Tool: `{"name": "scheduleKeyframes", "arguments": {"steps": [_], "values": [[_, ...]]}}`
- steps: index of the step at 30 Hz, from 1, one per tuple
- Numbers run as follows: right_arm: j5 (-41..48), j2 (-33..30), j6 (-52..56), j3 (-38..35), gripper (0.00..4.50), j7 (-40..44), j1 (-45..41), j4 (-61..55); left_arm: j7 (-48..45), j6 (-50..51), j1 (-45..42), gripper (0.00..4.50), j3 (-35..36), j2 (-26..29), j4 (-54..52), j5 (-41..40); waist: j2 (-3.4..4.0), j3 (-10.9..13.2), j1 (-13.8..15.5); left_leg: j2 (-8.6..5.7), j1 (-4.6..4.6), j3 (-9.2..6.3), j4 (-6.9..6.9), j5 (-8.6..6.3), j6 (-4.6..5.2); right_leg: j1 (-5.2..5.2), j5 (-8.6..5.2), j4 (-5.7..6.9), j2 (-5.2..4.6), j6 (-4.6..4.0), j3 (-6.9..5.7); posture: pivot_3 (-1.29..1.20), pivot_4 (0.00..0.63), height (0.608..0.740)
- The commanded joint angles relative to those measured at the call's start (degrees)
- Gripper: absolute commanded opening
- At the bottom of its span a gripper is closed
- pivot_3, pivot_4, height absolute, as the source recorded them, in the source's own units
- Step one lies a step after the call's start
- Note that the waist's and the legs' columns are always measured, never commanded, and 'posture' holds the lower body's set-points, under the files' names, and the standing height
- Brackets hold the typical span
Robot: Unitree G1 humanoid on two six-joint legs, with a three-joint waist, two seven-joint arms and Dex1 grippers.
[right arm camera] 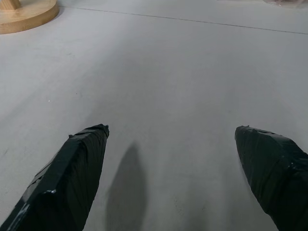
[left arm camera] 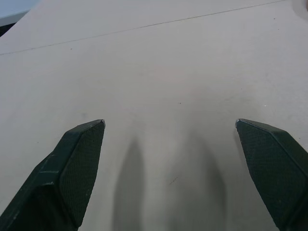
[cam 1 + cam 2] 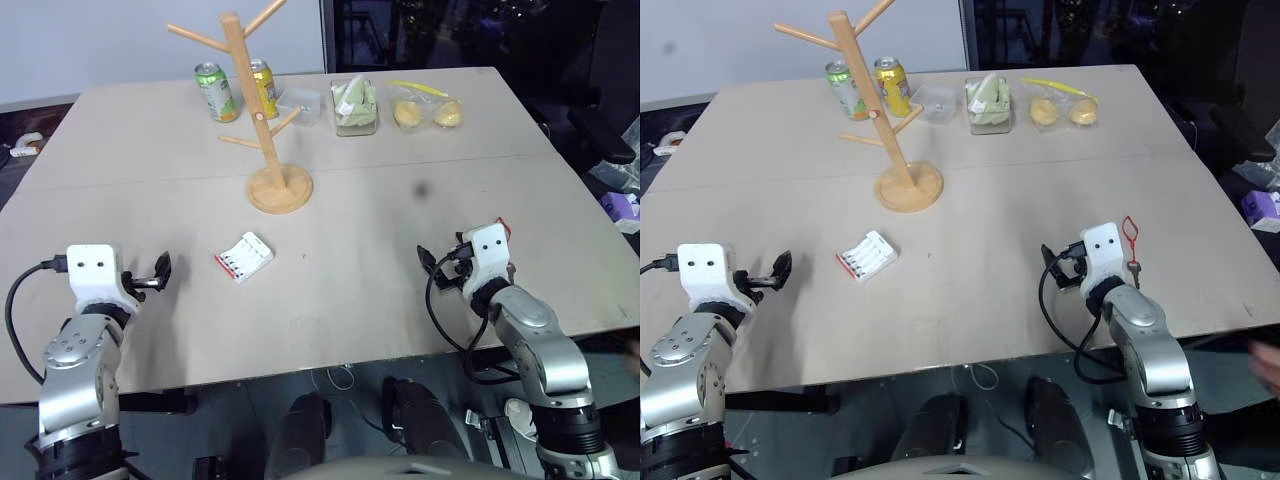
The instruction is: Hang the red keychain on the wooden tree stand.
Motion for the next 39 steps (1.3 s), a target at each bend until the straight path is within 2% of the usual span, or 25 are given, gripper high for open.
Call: {"name": "scheduleKeyframes", "arguments": {"steps": [1,4,7,13,16,24,35,39], "values": [[1.3,-1.8,-1.3,-0.2,4.49,2.9,-3.0,-1.8,-7.7,2.1,1.0,4.5,1.5,4.3,-3.4,-5.0,-0.01,0.0,0.0,0.0,0.0,0.0,0.0,0.0,0.0,0.0,0.0,0.0,0.0,0.0,0.0,0.0,0.15,0.74],[4.0,-6.2,-1.3,0.5,4.49,10.7,-8.7,0.1,-23.4,6.6,2.9,4.5,2.0,12.1,-6.2,-13.8,-0.05,0.1,-0.4,0.04,-0.03,0.03,0.03,0.0,0.0,-0.05,-0.01,0.03,0.02,-0.01,-0.01,0.0,0.15,0.74],[10.3,-10.7,-0.6,1.5,4.49,22.8,-14.0,1.9,-34.6,9.1,1.9,4.5,-0.1,20.4,-3.7,-16.8,-0.04,0.1,-0.2,0.06,0.02,-0.01,-0.01,0.0,0.0,-0.04,-0.02,0.03,0.05,-0.03,-0.06,0.0,0.15,0.74],[19.5,-15.3,4.6,3.2,4.49,35.5,-19.6,1.2,-44.3,7.9,-1.1,4.5,-6.2,25.5,0.7,-15.8,0.09,0.1,-0.2,0.07,-0.05,-0.04,-0.07,0.0,0.01,-0.04,-0.03,-0.05,0.06,-0.04,-0.09,0.0,0.15,0.74],[23.3,-17.0,7.6,4.4,4.49,39.1,-21.2,-1.1,-46.4,5.4,-4.1,4.5,-10.0,25.0,4.5,-13.6,0.09,0.1,-0.2,0.07,-0.04,-0.02,-0.04,0.0,0.01,-0.04,-0.03,-0.06,0.05,-0.03,-0.07,0.0,0.15,0.74],[26.9,-16.9,11.3,5.1,4.49,37.4,-23.3,-5.1,-46.7,-2.8,-11.2,4.5,-17.8,19.8,16.1,-7.6,0.08,0.1,-0.1,0.09,-0.05,-0.04,-0.03,0.0,0.01,-0.04,-0.02,-0.03,0.06,-0.02,-0.11,0.0,0.15,0.74],[27.6,-17.6,12.2,4.7,4.49,34.4,-22.3,-7.5,-46.2,-7.1,-15.3,4.5,-20.1,15.3,22.7,-4.6,0.06,0.1,0.3,0.08,-0.03,-0.07,0.01,0.0,0.01,-0.03,0.0,0.04,0.06,0.01,-0.11,0.0,0.15,0.74],[27.8,-17.4,12.2,4.7,4.5,33.7,-22.1,-7.9,-47.2,-6.4,-15.7,3.25,-20.1,15.2,22.7,-5.2,0.06,0.1,0.3,0.08,-0.03,-0.06,0.01,0.0,0.01,-0.03,0.01,0.05,0.06,0.01,-0.12,0.0,0.15,0.74]]}}
